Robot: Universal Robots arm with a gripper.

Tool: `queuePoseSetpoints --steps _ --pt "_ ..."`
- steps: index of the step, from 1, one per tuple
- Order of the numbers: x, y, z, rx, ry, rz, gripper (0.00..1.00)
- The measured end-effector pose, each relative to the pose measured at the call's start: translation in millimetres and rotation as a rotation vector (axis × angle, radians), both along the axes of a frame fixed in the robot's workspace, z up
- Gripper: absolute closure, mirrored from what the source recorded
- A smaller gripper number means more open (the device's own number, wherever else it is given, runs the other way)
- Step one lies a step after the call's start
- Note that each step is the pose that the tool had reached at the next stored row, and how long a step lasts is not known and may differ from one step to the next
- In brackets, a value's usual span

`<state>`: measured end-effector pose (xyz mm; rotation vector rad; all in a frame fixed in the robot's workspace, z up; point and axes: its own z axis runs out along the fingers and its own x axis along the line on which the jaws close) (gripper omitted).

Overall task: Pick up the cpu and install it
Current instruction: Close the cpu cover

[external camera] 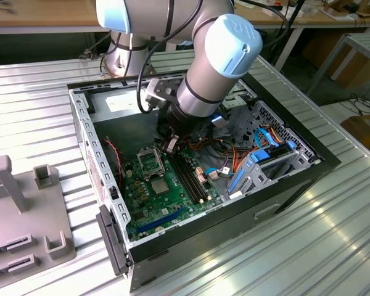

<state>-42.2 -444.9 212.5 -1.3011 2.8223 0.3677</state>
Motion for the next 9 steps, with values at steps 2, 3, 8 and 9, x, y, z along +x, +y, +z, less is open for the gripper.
queuePoseSetpoints --steps 2,3,8,9 --pt "0.1 0.3 -0.8 0.0005 0.0001 0.000 0.89" --pt "0.2 0.4 -1.2 0.0009 0.0001 0.000 0.89" --pt "0.1 1.2 -4.7 0.0055 0.0001 0.001 0.89" --pt "0.1 1.3 -5.2 0.0067 0.0001 0.001 0.89"
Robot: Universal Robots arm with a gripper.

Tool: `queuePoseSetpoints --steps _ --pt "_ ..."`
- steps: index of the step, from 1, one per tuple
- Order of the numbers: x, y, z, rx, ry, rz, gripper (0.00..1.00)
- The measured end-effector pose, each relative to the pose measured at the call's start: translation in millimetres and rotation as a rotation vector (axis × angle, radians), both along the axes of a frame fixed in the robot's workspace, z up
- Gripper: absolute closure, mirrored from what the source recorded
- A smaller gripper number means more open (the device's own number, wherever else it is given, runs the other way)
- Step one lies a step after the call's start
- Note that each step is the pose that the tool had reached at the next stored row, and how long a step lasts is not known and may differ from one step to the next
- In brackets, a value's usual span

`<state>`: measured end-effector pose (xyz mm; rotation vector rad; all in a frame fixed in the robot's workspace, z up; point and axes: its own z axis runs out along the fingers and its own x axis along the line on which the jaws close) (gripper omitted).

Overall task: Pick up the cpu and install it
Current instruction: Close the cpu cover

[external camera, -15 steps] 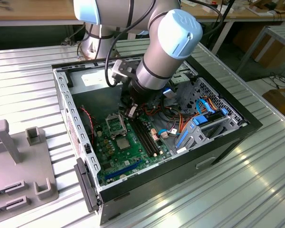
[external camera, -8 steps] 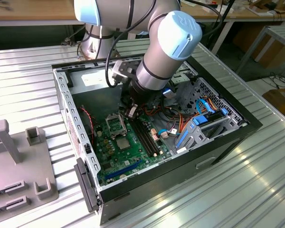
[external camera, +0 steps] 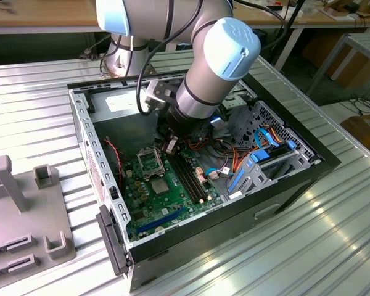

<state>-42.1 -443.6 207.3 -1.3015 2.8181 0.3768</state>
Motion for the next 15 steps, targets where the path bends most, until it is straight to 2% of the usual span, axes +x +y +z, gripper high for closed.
queuePoseSetpoints --steps 3,6,15 --pt "-1.1 0.1 -0.6 0.0044 0.0000 0.001 0.89" --pt "-4.0 0.1 -0.8 0.0128 -0.0001 0.003 0.89" --pt "-7.1 -0.5 1.3 0.0130 0.0000 0.007 0.89"
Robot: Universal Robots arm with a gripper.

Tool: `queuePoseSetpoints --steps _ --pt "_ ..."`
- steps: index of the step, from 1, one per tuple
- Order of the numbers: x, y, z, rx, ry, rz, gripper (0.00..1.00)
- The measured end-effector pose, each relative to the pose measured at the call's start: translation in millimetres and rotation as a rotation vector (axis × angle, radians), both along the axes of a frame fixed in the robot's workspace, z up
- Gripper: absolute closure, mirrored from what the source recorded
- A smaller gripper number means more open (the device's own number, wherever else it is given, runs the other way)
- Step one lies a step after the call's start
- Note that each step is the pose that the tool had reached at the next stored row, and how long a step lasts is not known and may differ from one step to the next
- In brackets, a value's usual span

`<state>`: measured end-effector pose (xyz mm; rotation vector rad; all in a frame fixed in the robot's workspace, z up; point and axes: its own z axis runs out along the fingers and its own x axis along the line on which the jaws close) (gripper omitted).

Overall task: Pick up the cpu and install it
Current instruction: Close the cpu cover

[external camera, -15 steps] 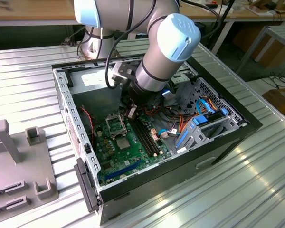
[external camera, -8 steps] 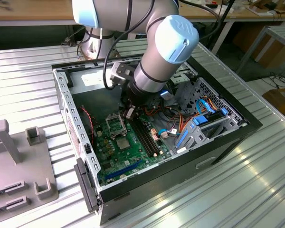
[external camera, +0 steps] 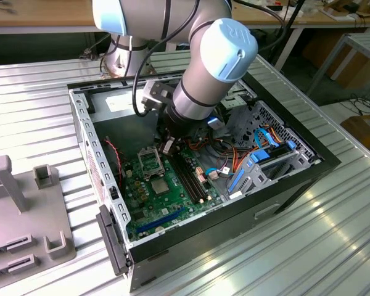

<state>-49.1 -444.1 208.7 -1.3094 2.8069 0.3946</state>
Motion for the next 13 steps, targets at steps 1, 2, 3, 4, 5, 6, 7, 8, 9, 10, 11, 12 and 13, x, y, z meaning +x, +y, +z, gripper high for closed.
queuePoseSetpoints --steps 1,2,3,4,5,6,7,8,9,10,11,12,13 --pt "0.0 0.0 0.6 -0.0002 0.0000 0.001 0.89" --pt "0.0 0.0 1.1 -0.0001 0.0000 0.001 0.89" --pt "-0.1 0.0 1.7 -0.0001 0.0000 0.002 0.89" --pt "-0.1 0.0 2.2 0.0000 0.0000 0.003 0.89" --pt "-0.1 0.0 2.7 0.0000 -0.0001 0.004 0.89" --pt "-0.1 0.0 3.3 0.0000 0.0000 0.005 0.89" --pt "-0.1 0.0 3.8 -0.0001 0.0000 0.005 0.89" --pt "-0.1 0.0 4.3 0.0000 0.0000 0.006 0.89" --pt "-0.1 0.0 4.9 0.0000 0.0000 0.007 0.89" --pt "-0.1 0.0 5.5 0.0000 0.0000 0.008 0.89" --pt "-0.1 0.0 6.0 -0.0002 0.0000 0.009 0.89" --pt "-0.1 0.0 6.4 -0.0002 -0.0001 0.010 0.89" --pt "-0.1 0.0 7.0 -0.0007 -0.0001 0.012 0.89"
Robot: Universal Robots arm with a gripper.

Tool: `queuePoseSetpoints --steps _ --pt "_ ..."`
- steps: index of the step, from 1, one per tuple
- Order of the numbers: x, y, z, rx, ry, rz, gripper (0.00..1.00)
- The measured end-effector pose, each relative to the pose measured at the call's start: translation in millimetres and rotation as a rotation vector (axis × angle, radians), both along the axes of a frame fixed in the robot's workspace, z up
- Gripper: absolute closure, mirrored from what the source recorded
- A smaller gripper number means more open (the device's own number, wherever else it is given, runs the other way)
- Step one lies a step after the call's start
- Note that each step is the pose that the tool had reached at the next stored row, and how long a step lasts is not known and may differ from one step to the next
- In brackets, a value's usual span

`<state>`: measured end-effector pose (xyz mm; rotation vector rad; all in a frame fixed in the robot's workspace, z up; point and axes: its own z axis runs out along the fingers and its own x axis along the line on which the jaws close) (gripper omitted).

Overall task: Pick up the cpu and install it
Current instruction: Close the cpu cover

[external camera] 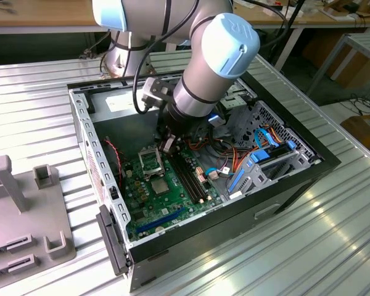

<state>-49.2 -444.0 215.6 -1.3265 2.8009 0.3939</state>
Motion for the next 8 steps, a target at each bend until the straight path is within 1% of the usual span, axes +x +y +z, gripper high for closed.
queuePoseSetpoints --steps 6,8 --pt "-0.1 0.0 2.9 -0.0040 0.0002 0.008 0.89" --pt "-0.2 -0.1 4.0 -0.0072 0.0001 0.011 0.89"
